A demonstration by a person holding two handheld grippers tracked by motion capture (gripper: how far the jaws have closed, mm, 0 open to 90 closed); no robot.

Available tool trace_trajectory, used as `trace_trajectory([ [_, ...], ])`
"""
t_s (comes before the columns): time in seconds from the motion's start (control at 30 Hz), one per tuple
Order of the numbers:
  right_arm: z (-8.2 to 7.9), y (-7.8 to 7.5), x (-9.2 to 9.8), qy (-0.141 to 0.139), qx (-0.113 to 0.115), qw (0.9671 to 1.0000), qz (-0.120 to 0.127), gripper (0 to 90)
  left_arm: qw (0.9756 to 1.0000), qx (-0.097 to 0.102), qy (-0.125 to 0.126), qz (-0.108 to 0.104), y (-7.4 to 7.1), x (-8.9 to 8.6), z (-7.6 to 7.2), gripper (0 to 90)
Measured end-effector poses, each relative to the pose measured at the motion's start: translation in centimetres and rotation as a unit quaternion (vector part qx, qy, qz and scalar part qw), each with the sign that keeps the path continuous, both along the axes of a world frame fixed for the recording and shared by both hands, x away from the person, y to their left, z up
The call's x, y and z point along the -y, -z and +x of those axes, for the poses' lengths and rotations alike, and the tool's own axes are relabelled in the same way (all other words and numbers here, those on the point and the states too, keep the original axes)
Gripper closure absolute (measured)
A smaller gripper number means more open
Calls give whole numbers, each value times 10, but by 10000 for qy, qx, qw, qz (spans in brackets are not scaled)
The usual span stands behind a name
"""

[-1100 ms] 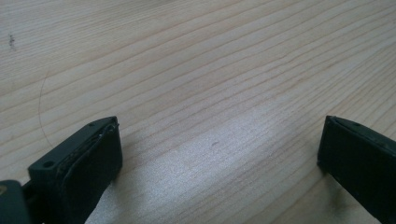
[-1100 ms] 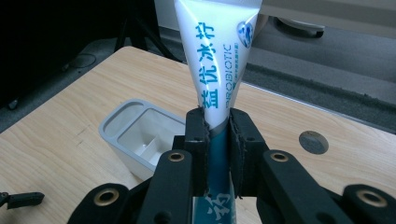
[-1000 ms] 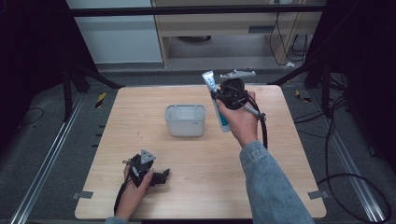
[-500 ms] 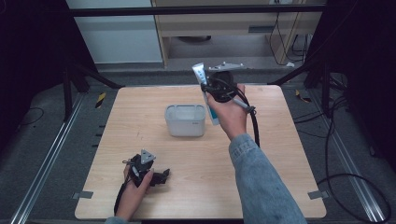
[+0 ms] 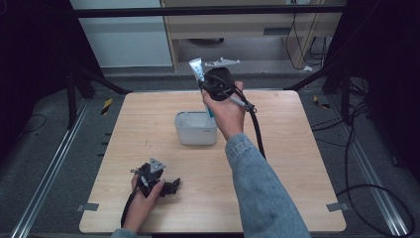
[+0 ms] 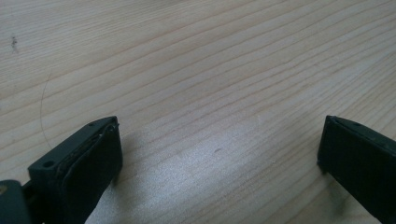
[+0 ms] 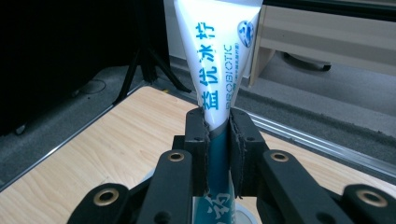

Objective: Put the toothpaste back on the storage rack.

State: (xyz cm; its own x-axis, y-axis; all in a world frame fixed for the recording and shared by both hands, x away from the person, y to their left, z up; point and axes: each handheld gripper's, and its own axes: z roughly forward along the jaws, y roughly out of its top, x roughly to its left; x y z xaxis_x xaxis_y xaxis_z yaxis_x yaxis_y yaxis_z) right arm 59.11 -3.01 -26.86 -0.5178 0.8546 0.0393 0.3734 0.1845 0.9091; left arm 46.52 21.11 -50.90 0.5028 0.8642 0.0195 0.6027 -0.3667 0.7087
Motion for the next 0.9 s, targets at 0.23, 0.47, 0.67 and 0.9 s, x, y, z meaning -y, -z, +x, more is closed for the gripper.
trace_trajectory([
  [0.23,1,9,-11,59,69,10000,-21,791,10000,12,-1,-9,0,2,4,0],
  [0.47,6,21,-23,288,254,9992,-114,790,10000,12,-11,-14,0,2,5,0],
  [0.67,9,21,-32,237,475,9986,30,790,10000,12,10,-12,0,2,6,0],
  [0.9,13,25,-34,275,541,9981,102,790,10000,8,35,-8,0,2,6,0],
])
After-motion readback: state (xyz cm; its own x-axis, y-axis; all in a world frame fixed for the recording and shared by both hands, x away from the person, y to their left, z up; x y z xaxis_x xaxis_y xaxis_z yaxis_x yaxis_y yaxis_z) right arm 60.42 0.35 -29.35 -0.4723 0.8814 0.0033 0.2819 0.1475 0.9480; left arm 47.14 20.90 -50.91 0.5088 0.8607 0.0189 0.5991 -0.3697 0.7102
